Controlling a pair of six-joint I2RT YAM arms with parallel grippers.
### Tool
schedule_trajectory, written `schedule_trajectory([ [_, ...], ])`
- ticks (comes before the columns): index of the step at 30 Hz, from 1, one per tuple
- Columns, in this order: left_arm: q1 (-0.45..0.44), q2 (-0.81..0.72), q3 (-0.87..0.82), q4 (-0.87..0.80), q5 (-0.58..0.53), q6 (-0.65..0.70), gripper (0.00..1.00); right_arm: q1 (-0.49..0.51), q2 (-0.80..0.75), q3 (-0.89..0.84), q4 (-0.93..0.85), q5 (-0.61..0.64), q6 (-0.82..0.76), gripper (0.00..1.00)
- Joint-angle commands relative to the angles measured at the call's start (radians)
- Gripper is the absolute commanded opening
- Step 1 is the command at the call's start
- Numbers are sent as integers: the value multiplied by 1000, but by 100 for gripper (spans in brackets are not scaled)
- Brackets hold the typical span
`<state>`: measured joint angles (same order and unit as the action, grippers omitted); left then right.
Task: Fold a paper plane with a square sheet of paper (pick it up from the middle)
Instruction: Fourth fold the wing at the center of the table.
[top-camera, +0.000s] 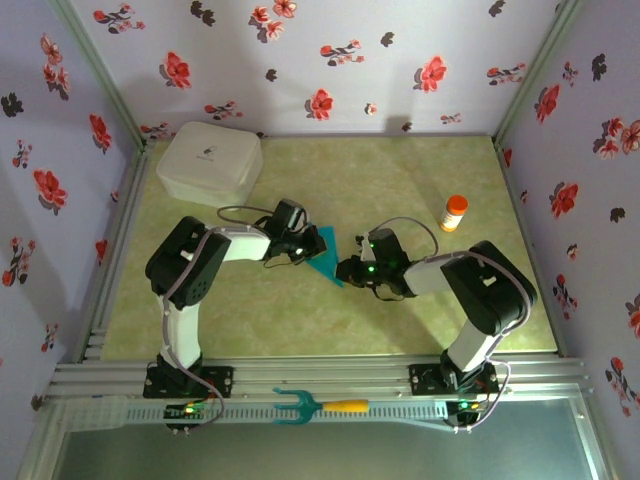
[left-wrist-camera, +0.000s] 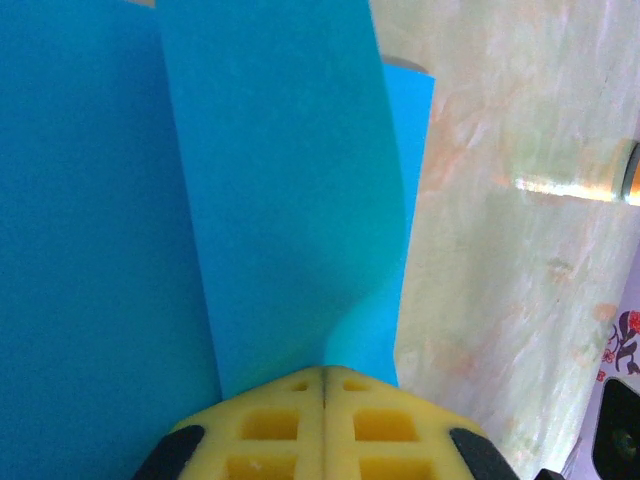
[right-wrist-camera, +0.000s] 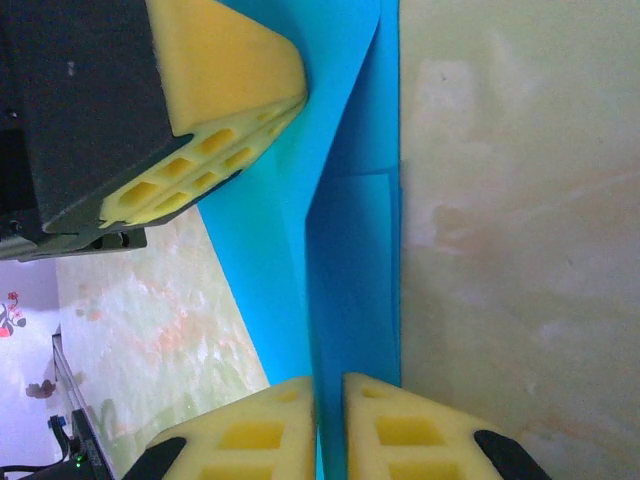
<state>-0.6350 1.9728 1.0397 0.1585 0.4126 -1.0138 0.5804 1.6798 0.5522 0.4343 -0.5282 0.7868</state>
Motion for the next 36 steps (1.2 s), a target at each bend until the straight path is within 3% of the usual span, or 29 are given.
schedule_trajectory([
  [1,4,28,11,-57,-5,21,1,-1,-20,-3,-98,-24,4,14],
  [7,4,28,10,-58,-8,22,1,-1,-30,9,-183,-10,-13,8],
  [18,4,31,8,-55,-11,19,1,-3,-87,48,-321,-8,-48,15],
  [28,3,31,4,-47,-11,11,1,-5,-40,35,-304,-32,-30,6],
  [36,4,31,-1,-42,-11,8,1,-15,-93,41,-369,-26,-48,15],
])
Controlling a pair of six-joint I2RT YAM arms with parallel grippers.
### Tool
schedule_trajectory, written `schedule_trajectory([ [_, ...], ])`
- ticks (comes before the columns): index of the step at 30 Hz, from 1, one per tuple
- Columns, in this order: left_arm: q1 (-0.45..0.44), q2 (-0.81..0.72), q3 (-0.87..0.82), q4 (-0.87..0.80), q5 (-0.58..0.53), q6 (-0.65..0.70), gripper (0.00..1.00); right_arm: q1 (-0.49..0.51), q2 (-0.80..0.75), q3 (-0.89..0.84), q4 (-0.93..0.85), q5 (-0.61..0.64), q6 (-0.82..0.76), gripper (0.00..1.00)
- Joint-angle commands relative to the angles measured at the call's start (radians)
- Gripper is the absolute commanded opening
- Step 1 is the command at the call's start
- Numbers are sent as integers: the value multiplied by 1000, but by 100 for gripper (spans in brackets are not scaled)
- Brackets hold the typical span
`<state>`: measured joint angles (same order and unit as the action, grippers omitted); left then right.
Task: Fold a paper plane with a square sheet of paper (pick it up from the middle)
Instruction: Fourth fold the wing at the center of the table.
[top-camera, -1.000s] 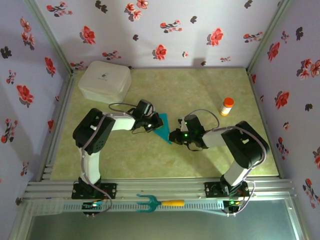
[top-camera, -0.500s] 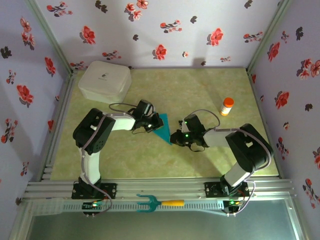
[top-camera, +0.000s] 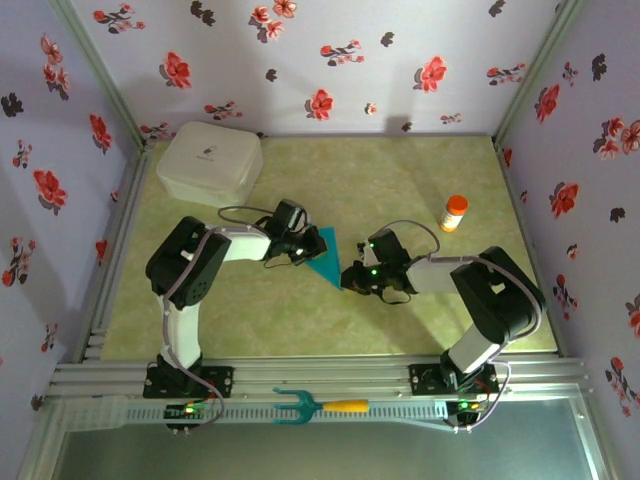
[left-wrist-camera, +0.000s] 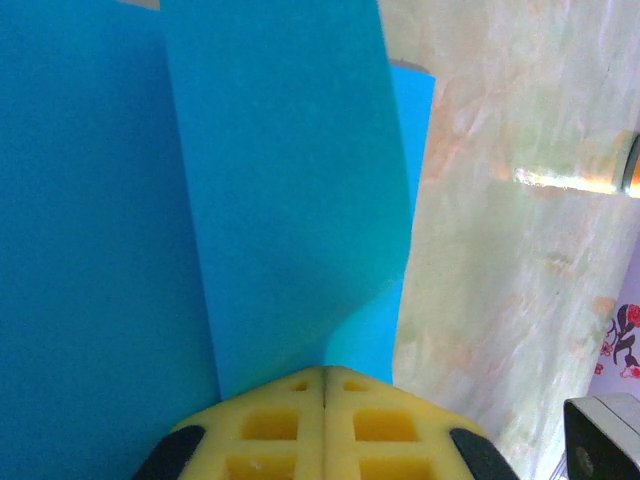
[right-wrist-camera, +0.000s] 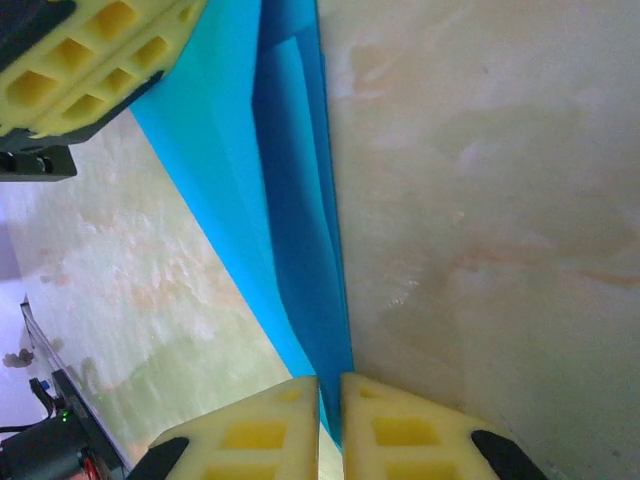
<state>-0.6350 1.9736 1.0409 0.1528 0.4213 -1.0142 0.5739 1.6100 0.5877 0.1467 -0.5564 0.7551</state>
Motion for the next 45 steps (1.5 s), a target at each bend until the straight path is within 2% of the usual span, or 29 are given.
schedule_trajectory([
  [1,5,30,-3,-35,-19,7,1,-8,-24,5,-85,0,-18,15],
  [8,5,30,-5,-33,-22,4,1,-10,2,-6,-94,-16,-26,3],
  [11,5,28,-5,-33,-23,3,1,-11,-1,-2,-116,-17,-31,11],
  [20,3,24,-8,-35,-29,6,1,-11,-100,33,-207,-4,-57,17],
  [25,-2,22,-10,-36,-26,12,1,-28,-173,118,-279,57,-86,22],
  [31,-2,24,-10,-36,-26,14,1,-27,-15,202,-142,-49,-24,4],
  [37,-2,29,-3,-38,-23,15,1,-10,103,260,-74,-47,2,2],
  [45,-3,31,-2,-38,-21,16,1,7,177,297,-102,-36,-12,2],
])
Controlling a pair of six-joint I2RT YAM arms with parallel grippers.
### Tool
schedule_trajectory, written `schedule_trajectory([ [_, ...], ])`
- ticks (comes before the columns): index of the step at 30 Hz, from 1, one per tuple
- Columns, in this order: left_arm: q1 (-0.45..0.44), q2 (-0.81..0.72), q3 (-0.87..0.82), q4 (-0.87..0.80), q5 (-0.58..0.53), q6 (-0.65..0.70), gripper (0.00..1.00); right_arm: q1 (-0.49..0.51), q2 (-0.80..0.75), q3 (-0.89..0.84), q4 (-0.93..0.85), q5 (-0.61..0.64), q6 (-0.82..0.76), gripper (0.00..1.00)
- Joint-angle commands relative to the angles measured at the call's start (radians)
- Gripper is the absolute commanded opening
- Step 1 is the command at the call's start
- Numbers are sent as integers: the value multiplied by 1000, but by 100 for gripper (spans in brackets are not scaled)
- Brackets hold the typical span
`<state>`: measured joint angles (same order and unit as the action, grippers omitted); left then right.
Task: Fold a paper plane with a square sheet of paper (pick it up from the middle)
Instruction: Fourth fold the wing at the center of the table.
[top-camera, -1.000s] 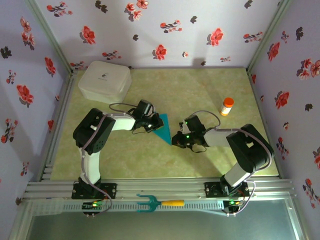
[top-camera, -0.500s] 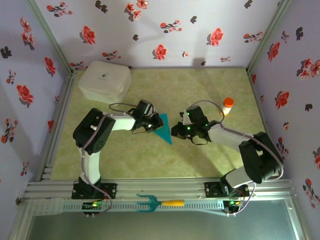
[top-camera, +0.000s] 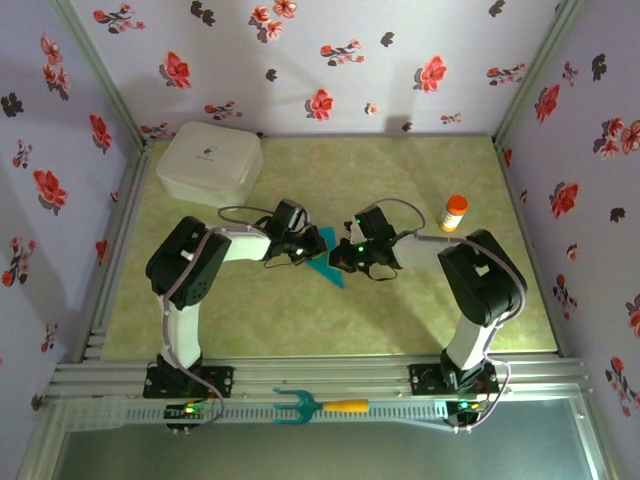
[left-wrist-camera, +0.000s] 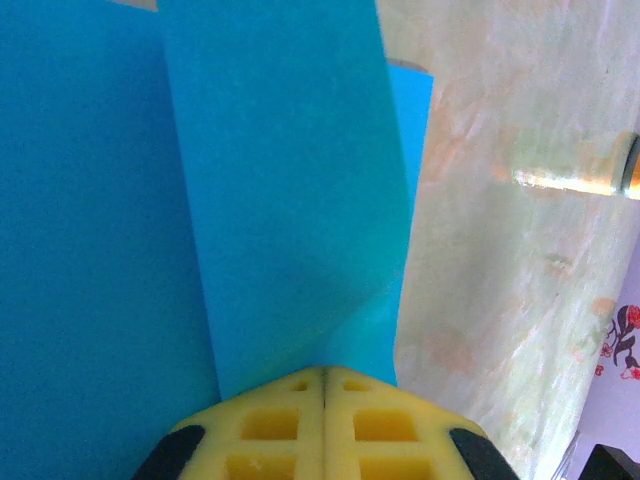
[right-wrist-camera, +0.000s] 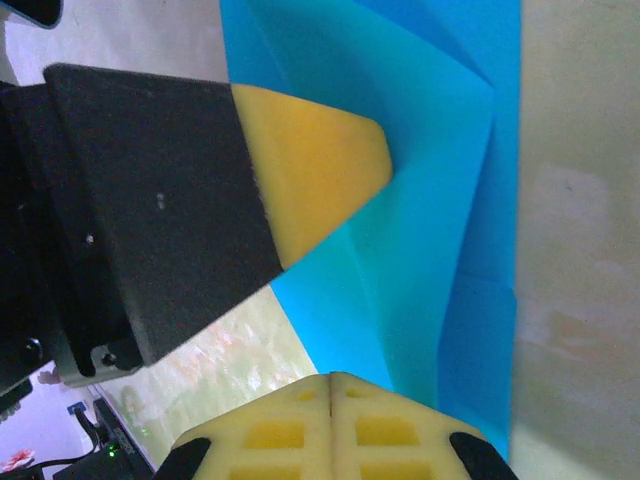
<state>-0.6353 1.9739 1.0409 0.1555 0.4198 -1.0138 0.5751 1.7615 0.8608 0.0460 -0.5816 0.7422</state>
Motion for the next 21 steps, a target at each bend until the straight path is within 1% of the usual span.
schedule_trajectory([
  [1,-4,30,-2,-41,-20,15,1,6,37,23,-11,-3,-4,2],
  [5,-3,25,-5,-42,-21,15,1,6,70,-2,-14,0,-11,2],
  [9,-2,25,-8,-42,-25,13,1,6,65,-59,18,-8,5,2],
  [14,3,23,-15,-42,-29,11,1,3,34,-119,14,6,7,2],
  [21,12,24,-24,-38,-33,5,1,3,-27,-144,-19,6,-11,3],
])
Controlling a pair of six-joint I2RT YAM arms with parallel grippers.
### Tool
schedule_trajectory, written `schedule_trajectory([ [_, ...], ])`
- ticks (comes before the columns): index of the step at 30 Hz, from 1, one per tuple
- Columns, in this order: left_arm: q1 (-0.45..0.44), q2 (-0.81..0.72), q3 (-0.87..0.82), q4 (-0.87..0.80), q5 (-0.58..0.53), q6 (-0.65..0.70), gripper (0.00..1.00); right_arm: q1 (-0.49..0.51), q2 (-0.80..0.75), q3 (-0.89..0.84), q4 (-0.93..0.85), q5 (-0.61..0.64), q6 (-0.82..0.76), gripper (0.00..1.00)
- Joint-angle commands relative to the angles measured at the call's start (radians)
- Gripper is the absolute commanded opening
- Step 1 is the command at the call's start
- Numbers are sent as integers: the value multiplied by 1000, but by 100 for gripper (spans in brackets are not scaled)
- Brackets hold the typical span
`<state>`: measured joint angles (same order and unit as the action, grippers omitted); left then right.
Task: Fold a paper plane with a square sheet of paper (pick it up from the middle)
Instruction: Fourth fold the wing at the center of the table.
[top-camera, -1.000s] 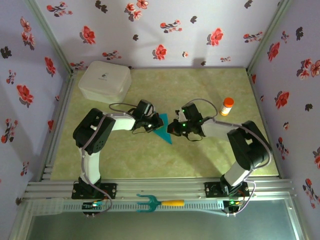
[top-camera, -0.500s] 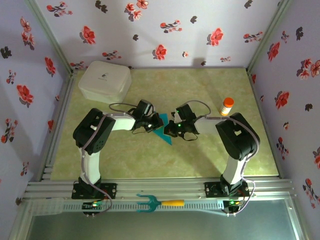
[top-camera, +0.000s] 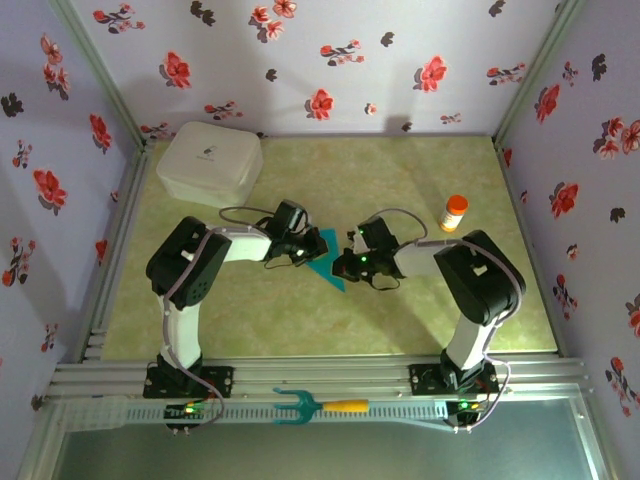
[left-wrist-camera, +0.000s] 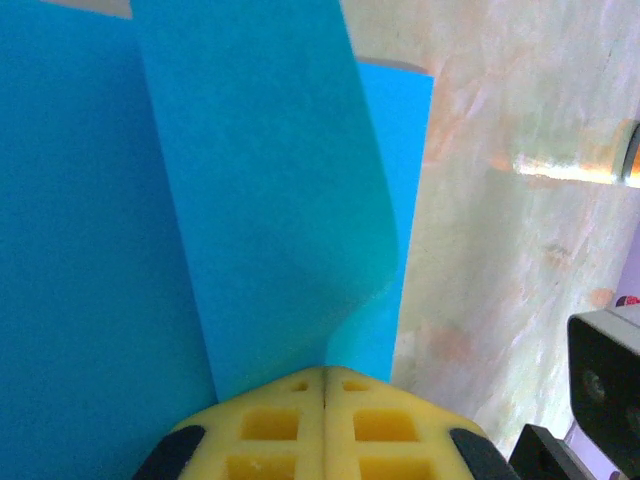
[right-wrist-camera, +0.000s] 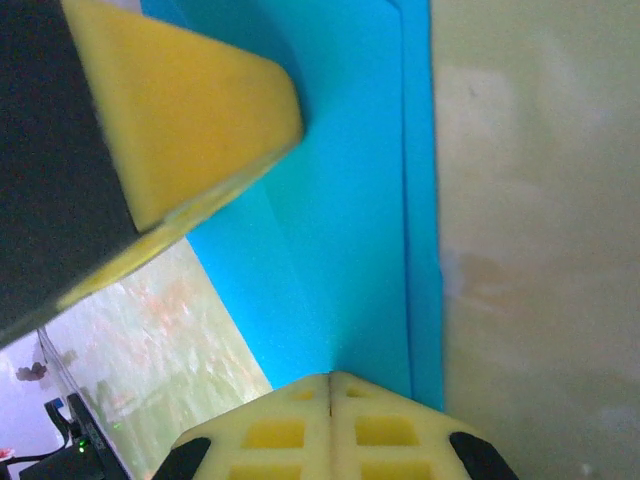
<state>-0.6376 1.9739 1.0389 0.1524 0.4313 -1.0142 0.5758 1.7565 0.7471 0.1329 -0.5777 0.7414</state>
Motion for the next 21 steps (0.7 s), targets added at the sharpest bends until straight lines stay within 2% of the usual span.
schedule_trajectory([
  [1,16,24,-24,-36,-45,3,1,2,-30,-36,-113,-2,-15,3],
  [15,21,23,-37,-17,-42,-8,0,2,-153,-129,-226,56,-56,3],
  [21,9,21,-26,-21,-38,5,0,3,-239,-37,-273,47,-65,4],
])
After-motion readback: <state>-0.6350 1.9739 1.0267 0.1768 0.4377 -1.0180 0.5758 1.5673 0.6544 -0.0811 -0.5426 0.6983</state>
